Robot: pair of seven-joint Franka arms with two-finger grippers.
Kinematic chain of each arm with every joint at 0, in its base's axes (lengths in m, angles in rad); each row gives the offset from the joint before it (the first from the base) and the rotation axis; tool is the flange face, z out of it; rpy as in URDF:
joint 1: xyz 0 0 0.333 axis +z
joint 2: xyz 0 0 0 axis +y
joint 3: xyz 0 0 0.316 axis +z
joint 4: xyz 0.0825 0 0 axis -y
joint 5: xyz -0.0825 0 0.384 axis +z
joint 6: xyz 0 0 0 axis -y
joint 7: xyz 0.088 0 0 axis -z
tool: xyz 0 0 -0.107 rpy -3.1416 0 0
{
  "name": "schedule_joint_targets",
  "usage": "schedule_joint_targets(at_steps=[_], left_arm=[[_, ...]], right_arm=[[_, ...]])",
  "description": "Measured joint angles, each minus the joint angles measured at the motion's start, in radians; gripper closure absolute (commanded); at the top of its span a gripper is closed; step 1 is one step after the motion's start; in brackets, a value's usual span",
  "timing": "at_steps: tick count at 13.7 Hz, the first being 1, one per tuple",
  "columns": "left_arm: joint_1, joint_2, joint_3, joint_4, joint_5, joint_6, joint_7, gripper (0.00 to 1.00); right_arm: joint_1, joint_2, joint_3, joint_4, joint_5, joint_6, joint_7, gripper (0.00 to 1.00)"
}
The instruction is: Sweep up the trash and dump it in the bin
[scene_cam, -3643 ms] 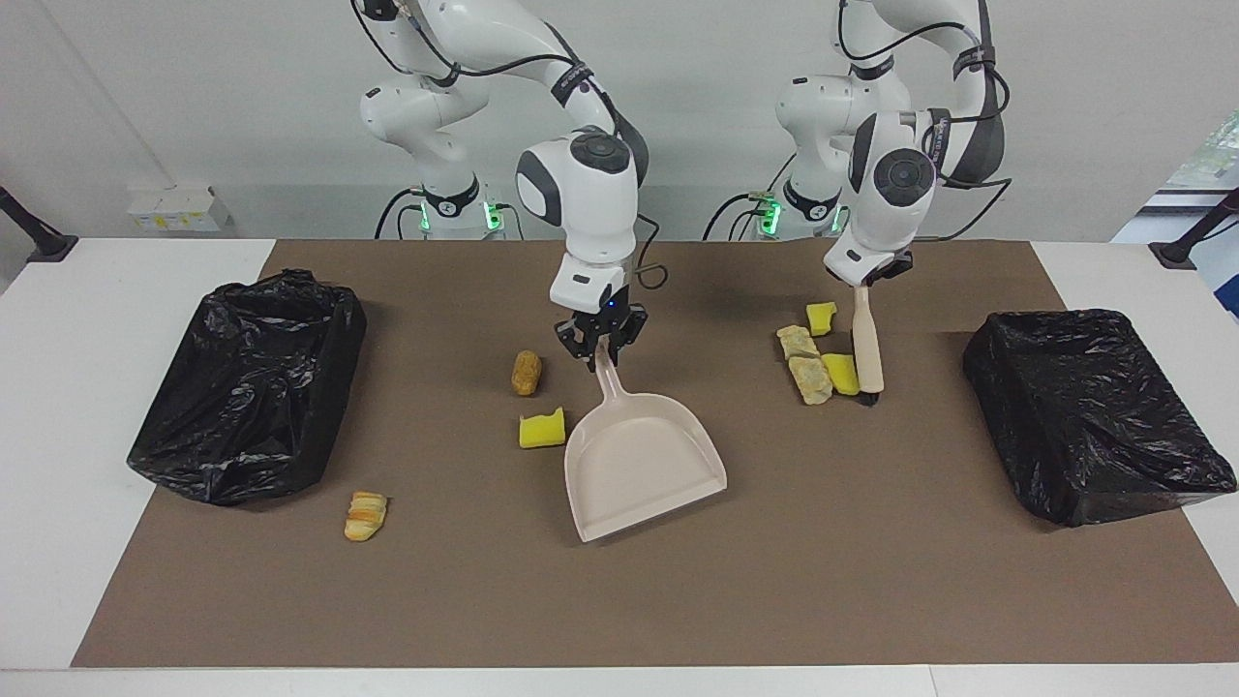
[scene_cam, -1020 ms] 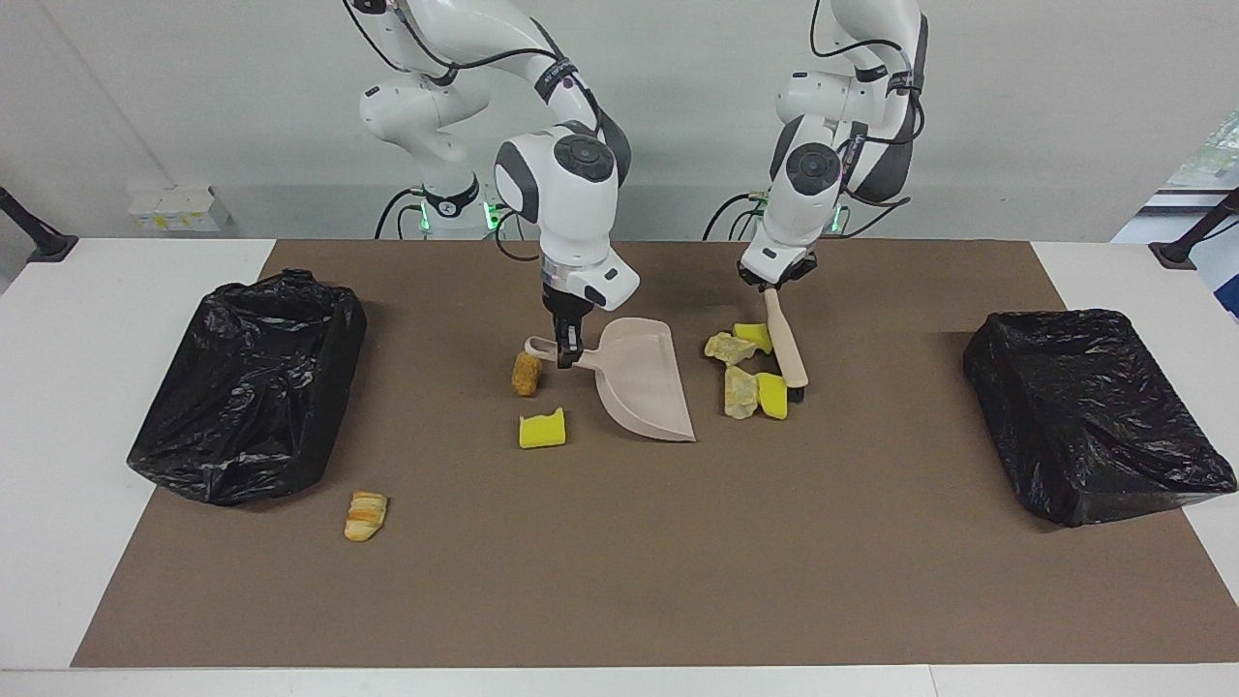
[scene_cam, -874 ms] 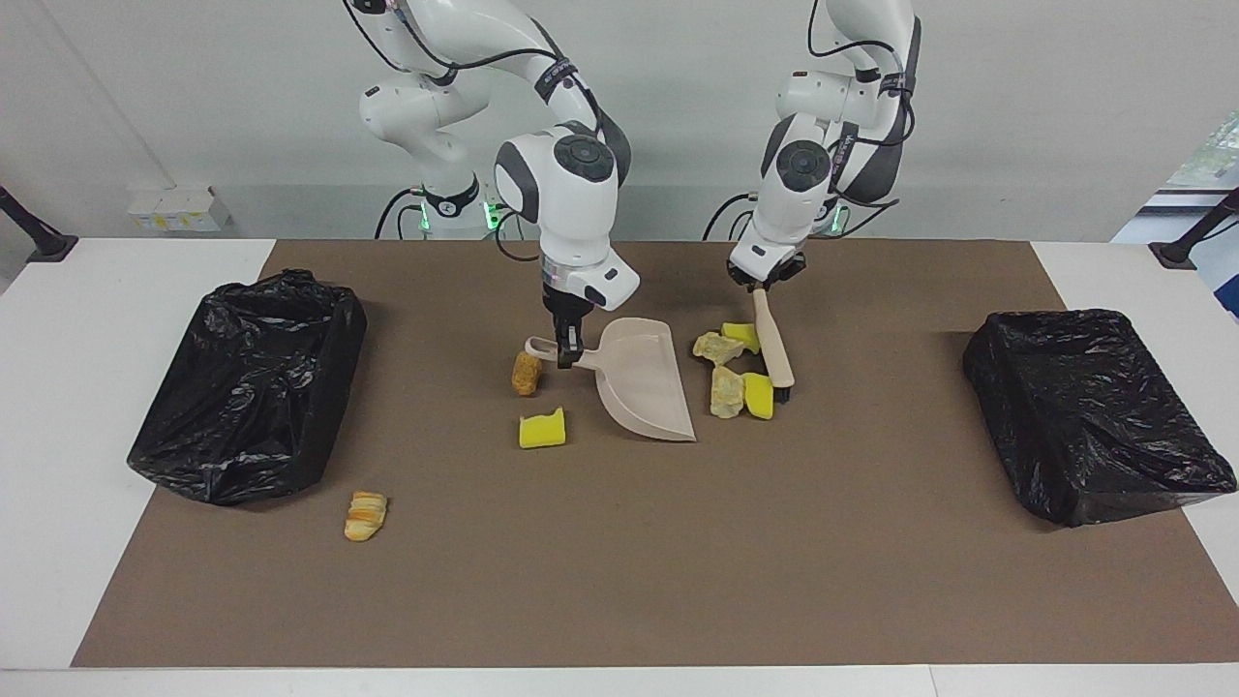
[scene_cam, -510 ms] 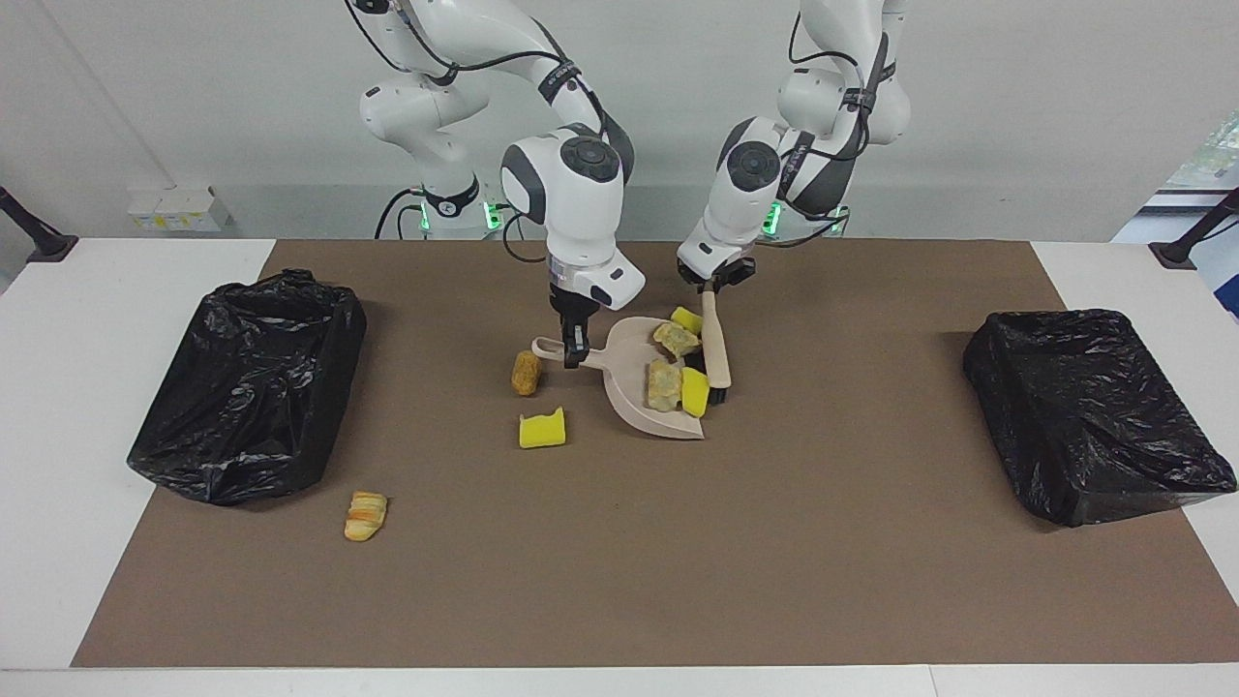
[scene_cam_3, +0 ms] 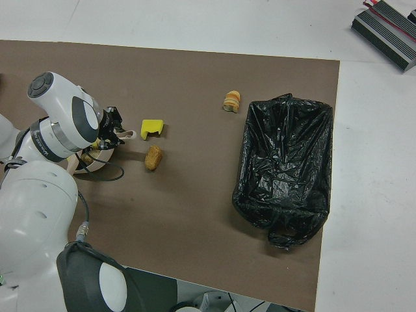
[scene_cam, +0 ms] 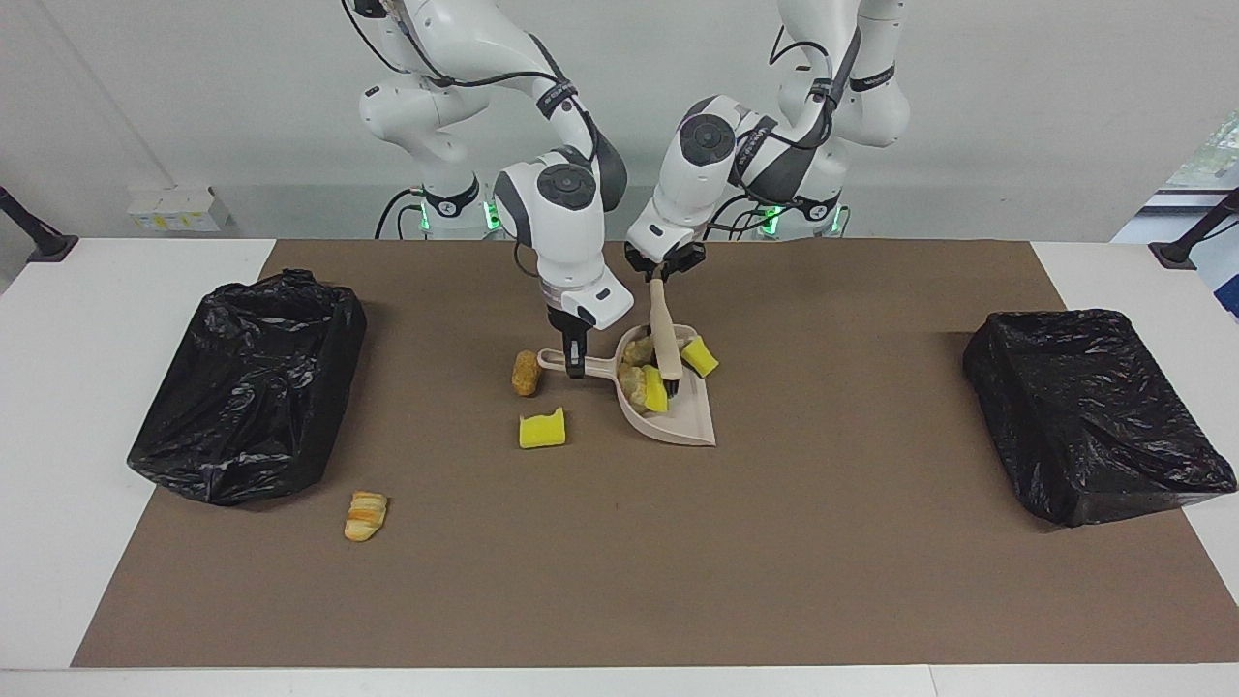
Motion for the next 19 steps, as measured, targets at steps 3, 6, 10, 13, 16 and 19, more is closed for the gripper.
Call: schedule_joint_targets(at_steps=[3, 6, 10, 13, 16, 19], left_arm=[[0.041, -0.023, 0.014, 0.043, 0.0, -0.064, 0.0, 1.0], [0.094, -0.071, 0.016, 0.043, 0.025, -0.217, 0.0, 1.0], [0.144, -0.109, 0.017, -0.047, 0.06, -0.24, 0.0, 1.0], [0.167, -0.11, 0.017, -0.143, 0.084, -0.132, 0.0, 1.0], [0.169, -0.094, 0.014, -0.192, 0.085, 0.012, 0.001, 1.0], [0.154, -0.052, -0.002, -0.193, 0.085, 0.101, 0.007, 1.0]], right_arm=[[0.0, 0.001, 0.0, 0.0, 0.015, 0.007, 0.002, 1.0], [0.0, 0.001, 0.0, 0.0, 0.016, 0.007, 0.003, 1.0], [0.0, 0.001, 0.0, 0.0, 0.016, 0.007, 0.003, 1.0], [0.0, 0.001, 0.0, 0.0, 0.016, 0.007, 0.004, 1.0], [0.0, 0.001, 0.0, 0.0, 0.016, 0.007, 0.005, 1.0], [0.0, 0.001, 0.0, 0.0, 0.016, 0.007, 0.006, 1.0]])
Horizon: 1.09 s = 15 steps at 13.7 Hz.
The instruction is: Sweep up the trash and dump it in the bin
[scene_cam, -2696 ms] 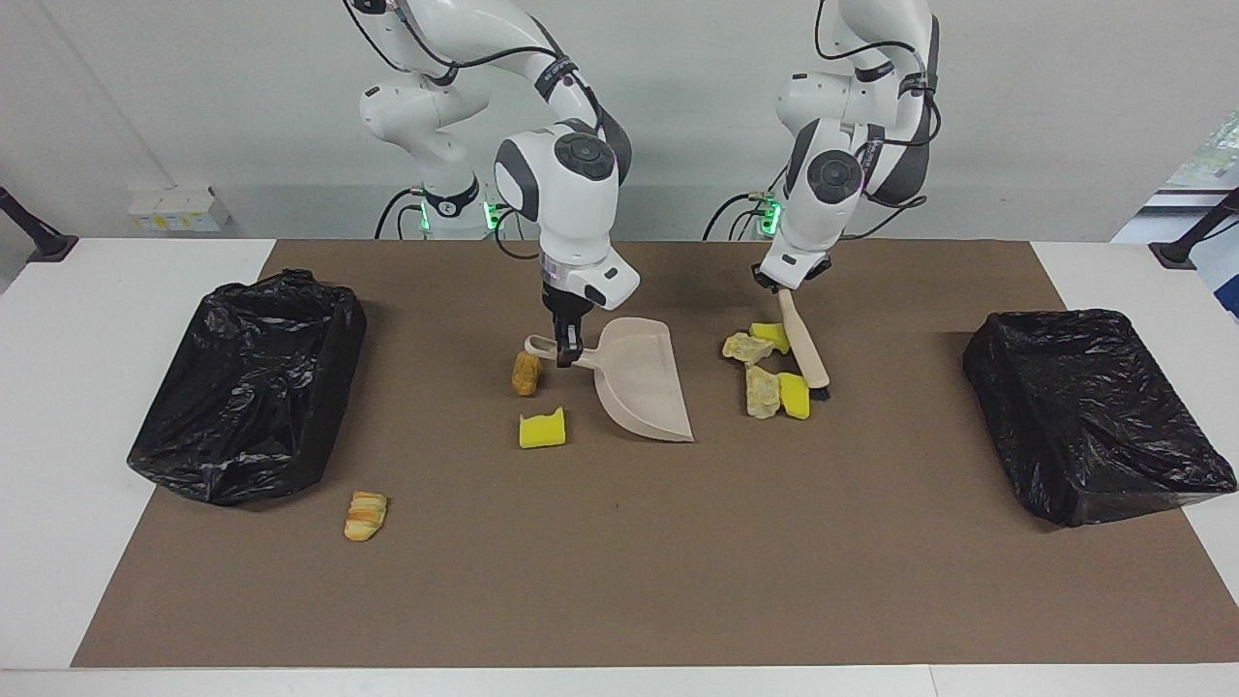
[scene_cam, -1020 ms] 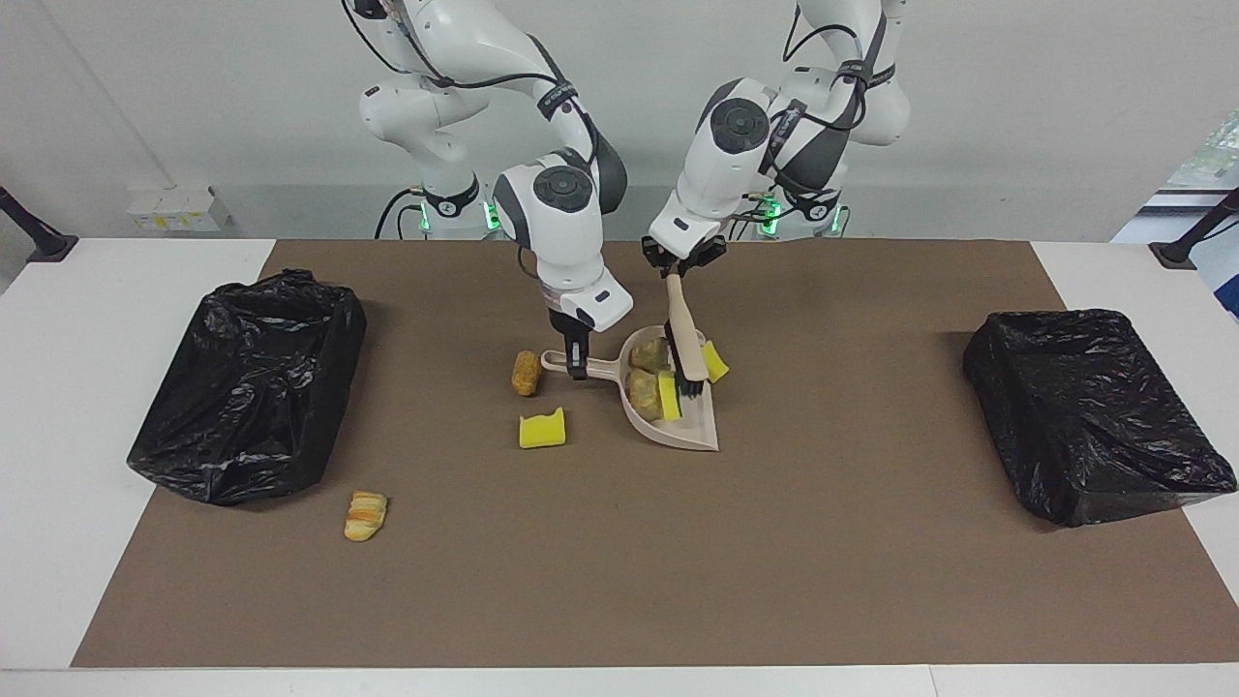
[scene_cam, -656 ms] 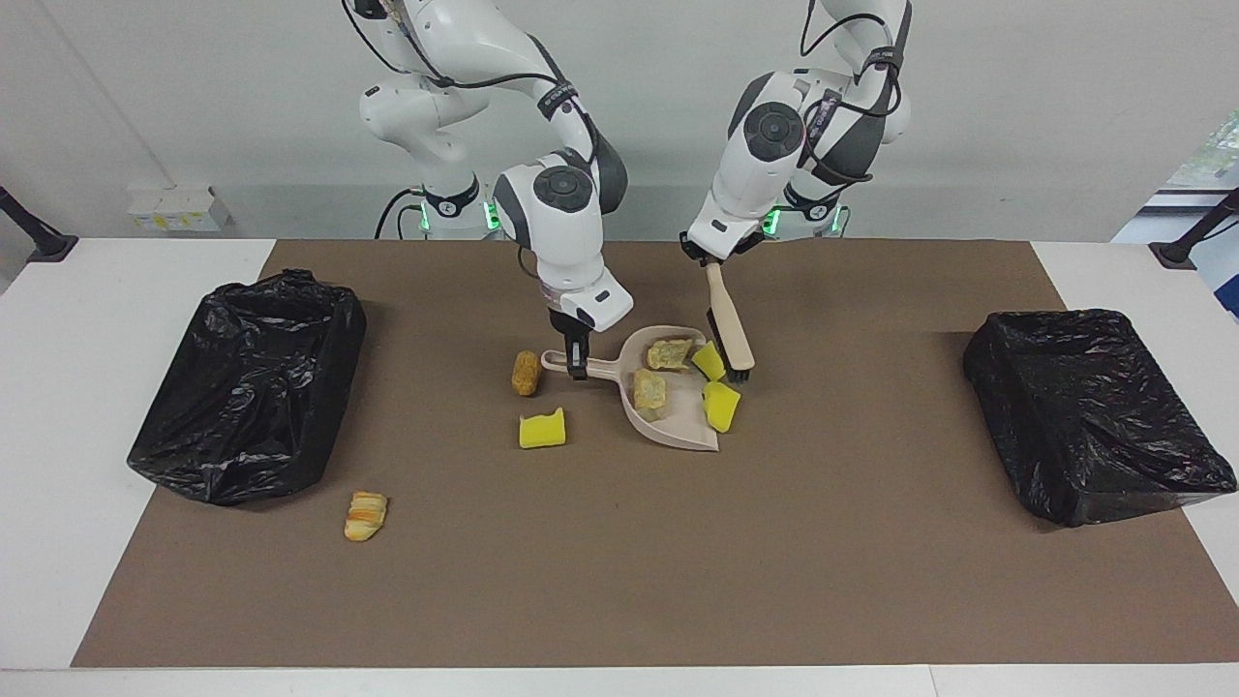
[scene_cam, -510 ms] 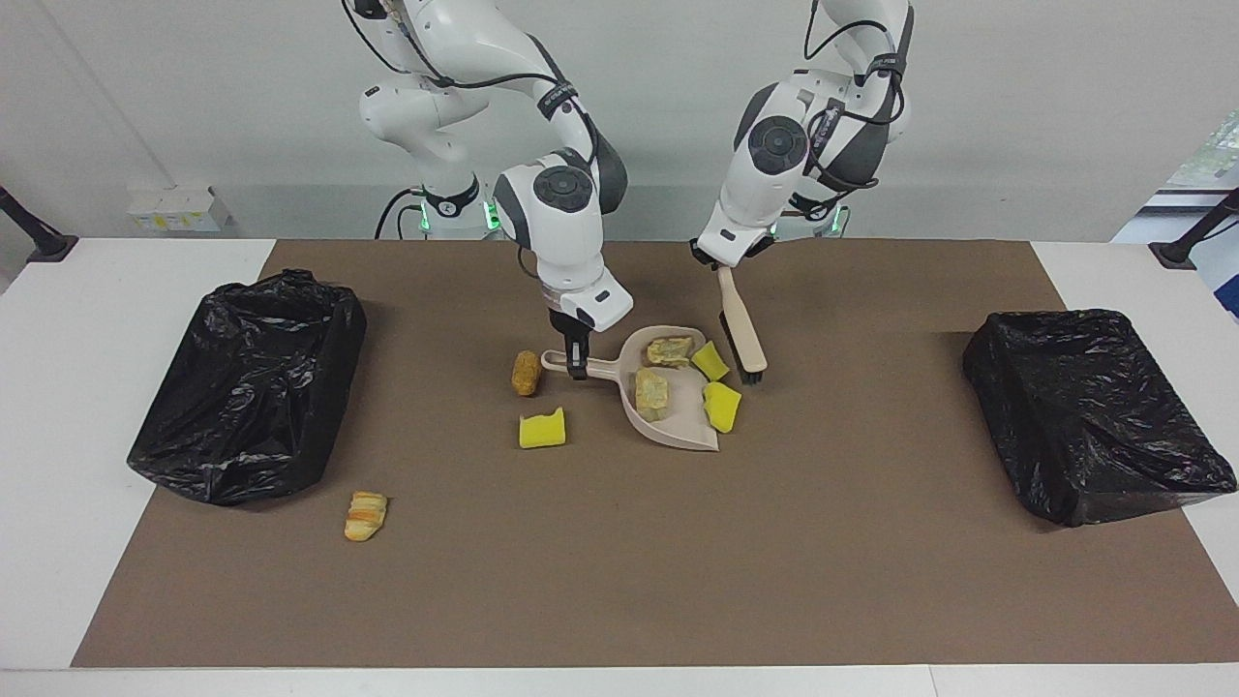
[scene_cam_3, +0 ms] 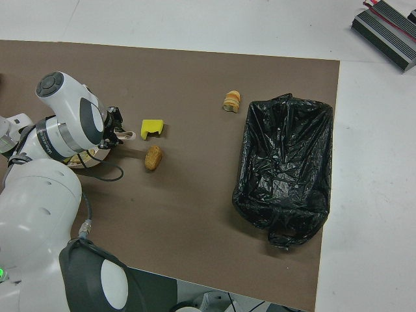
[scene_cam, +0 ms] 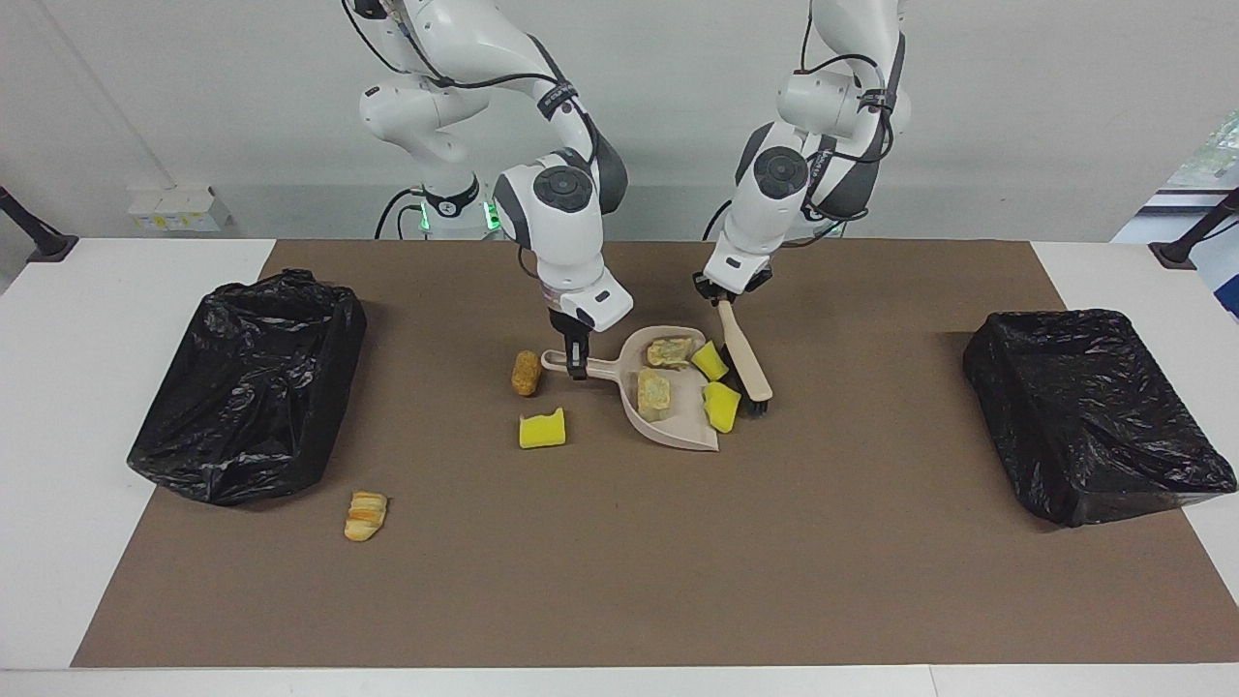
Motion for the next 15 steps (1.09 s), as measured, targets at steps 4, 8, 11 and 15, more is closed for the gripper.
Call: schedule_joint_targets(at_steps=[4, 8, 11, 15], left_arm=[[-0.084, 0.014, -0.009, 0.022, 0.0, 0.024, -0.003, 1.0], [-0.14, 0.025, -0.011, 0.092, 0.0, 0.016, -0.057, 1.0], [-0.14, 0.029, 0.001, 0.158, 0.0, -0.083, -0.061, 1.0], [-0.141, 0.019, 0.001, 0.216, 0.0, -0.224, -0.061, 1.0]], right_arm=[[-0.013, 0.0, 0.0, 0.0, 0.0, 0.0, 0.001, 1.0], [-0.036, 0.0, -0.001, 0.0, 0.0, -0.001, 0.001, 1.0], [-0.036, 0.0, -0.001, 0.0, 0.0, -0.001, 0.001, 1.0], [-0.04, 0.0, -0.001, 0.0, 0.001, -0.001, 0.001, 1.0]])
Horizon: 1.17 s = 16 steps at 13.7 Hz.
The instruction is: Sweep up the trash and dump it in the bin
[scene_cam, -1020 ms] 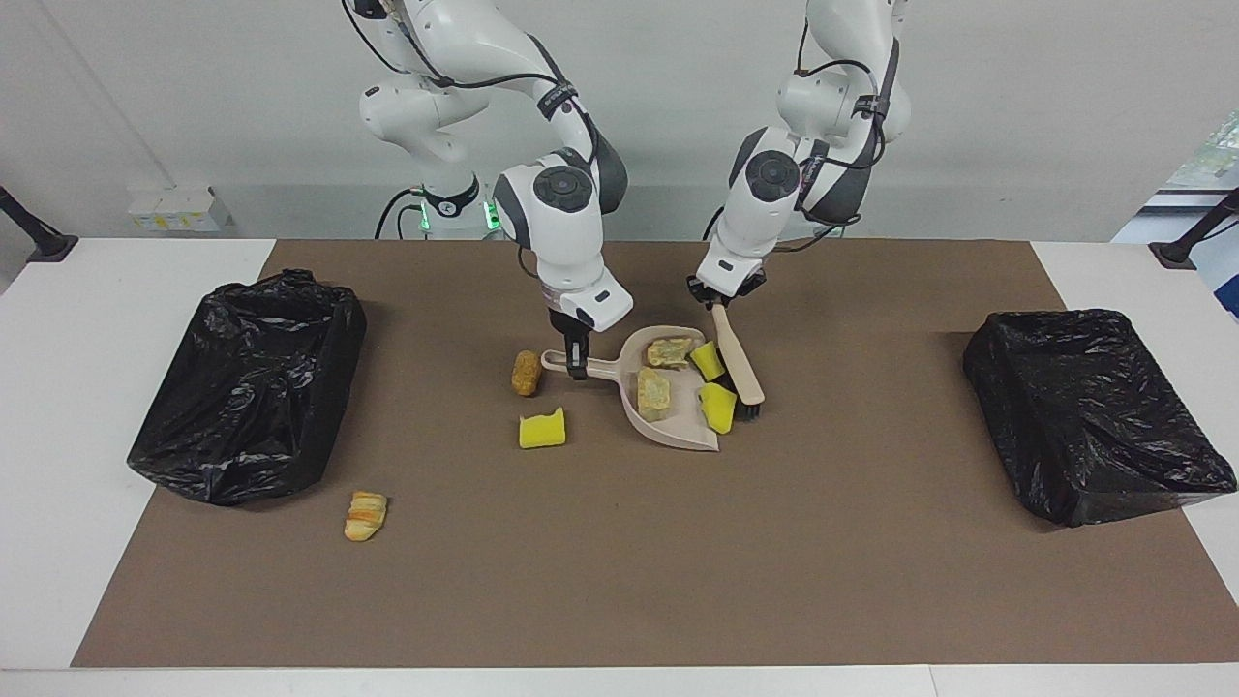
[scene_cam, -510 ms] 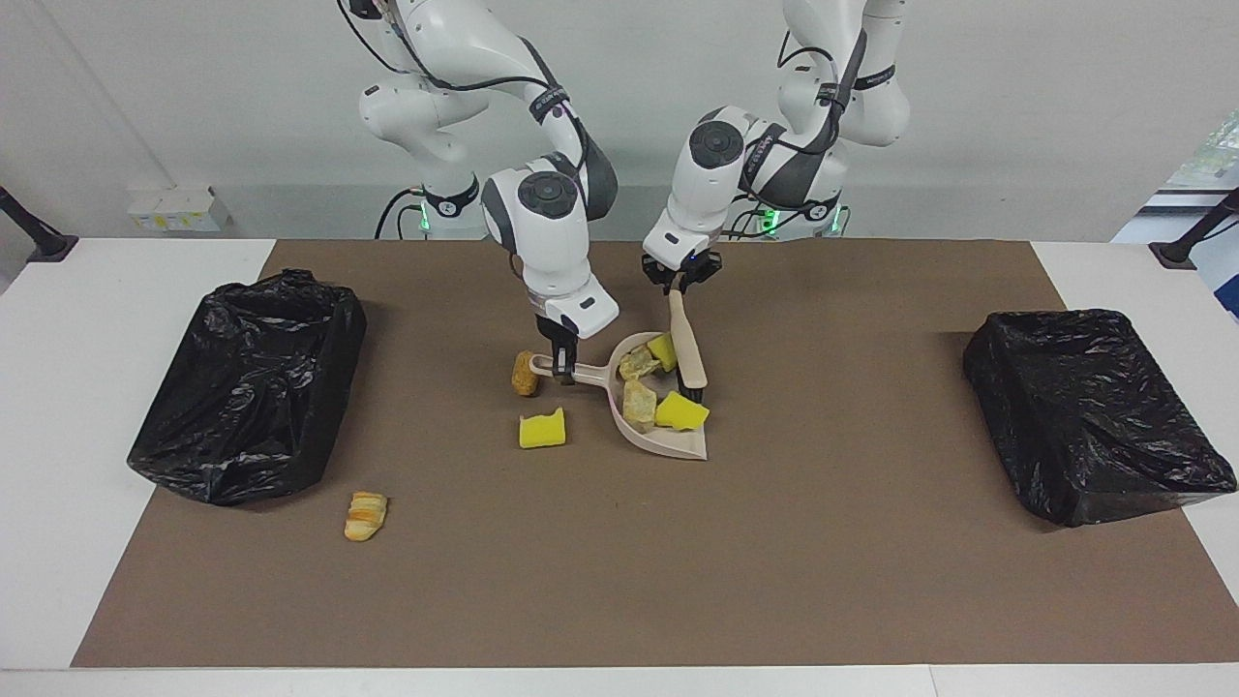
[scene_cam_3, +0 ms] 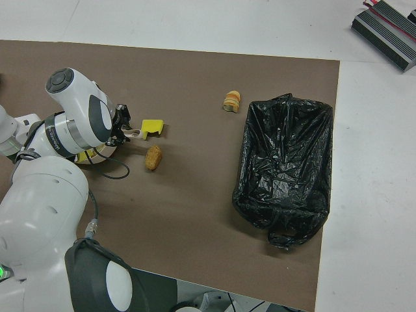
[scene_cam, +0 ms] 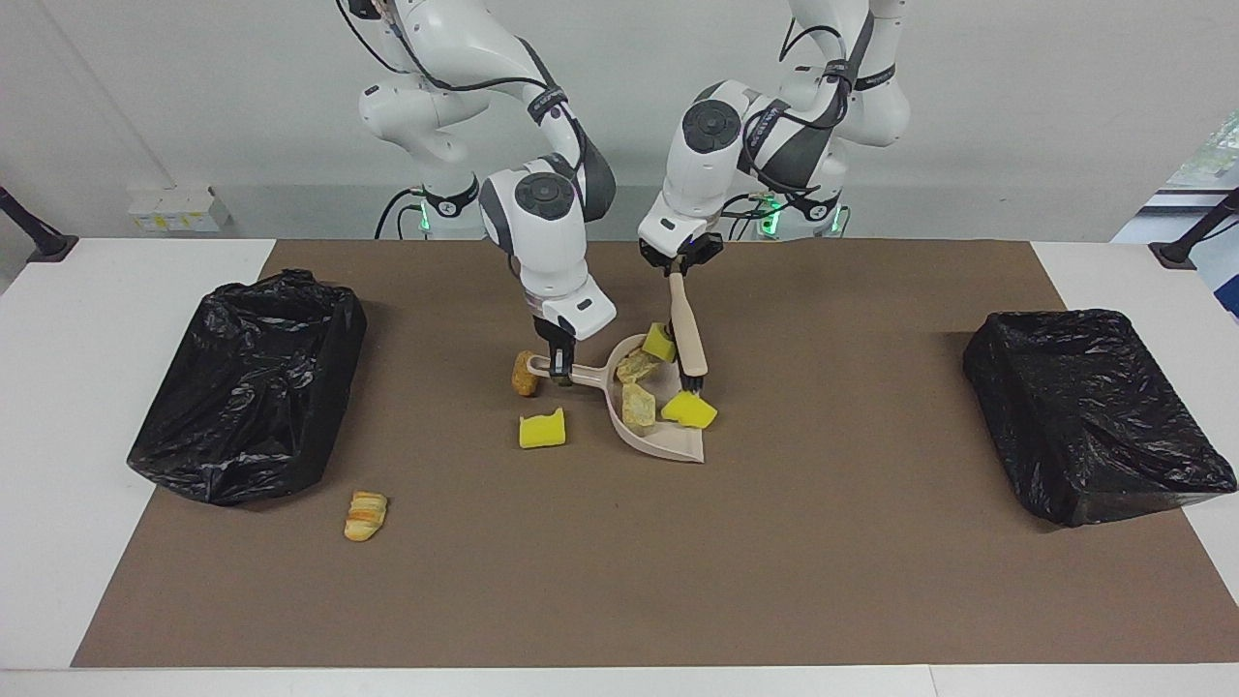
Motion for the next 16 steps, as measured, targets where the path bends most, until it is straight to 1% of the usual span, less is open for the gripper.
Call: schedule_joint_targets(at_steps=[3, 7, 9, 13, 16], left_arm=[[-0.001, -0.01, -0.004, 0.003, 0.0, -0.008, 0.0, 1.0], [0.001, -0.044, 0.003, 0.027, 0.0, -0.009, 0.0, 1.0], [0.018, -0.048, 0.009, 0.033, 0.002, 0.006, 0.003, 1.0], [0.125, 0.0, 0.015, 0.031, 0.012, 0.049, 0.139, 1.0], [0.198, 0.063, 0.018, 0.03, 0.104, 0.072, 0.268, 1.0]], right_arm=[[-0.001, 0.0, 0.0, 0.0, 0.004, 0.0, 0.0, 1.0], [-0.004, 0.0, 0.0, 0.0, 0.006, 0.0, 0.0, 1.0], [-0.008, 0.0, 0.0, 0.0, 0.007, 0.0, 0.0, 1.0], [-0.01, 0.0, 0.0, 0.0, 0.007, 0.0, 0.0, 1.0], [-0.01, 0.0, 0.0, 0.0, 0.007, 0.0, -0.033, 1.0]])
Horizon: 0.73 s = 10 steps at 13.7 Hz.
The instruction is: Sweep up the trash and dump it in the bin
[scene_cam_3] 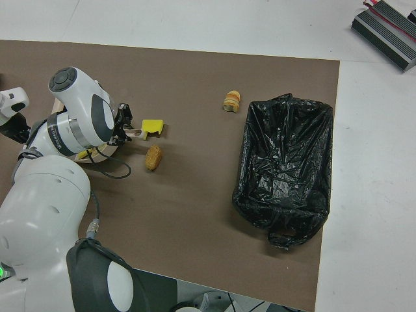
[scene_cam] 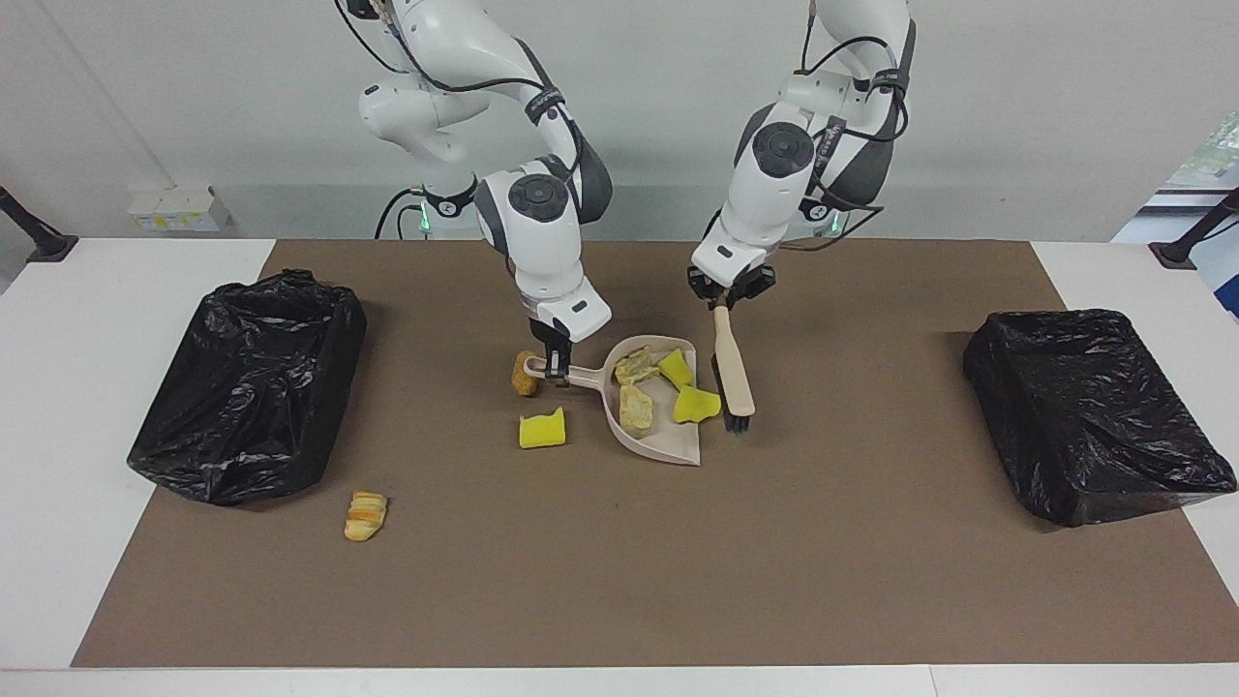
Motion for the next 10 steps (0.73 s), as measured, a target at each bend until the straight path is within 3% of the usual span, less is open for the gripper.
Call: schedule_joint_targets(at_steps=[5, 10], left_arm=[[0.028, 0.069, -0.014, -0.025, 0.015, 0.008, 0.087, 1.0], [-0.097, 0.061, -0.033, -0.018, -0.019, -0.014, -0.028, 1.0]], right_arm=[[0.0, 0.0, 0.0, 0.0, 0.0, 0.0, -0.057, 1.0], [0.0, 0.0, 0.001, 0.0, 0.0, -0.003, -0.058, 1.0]])
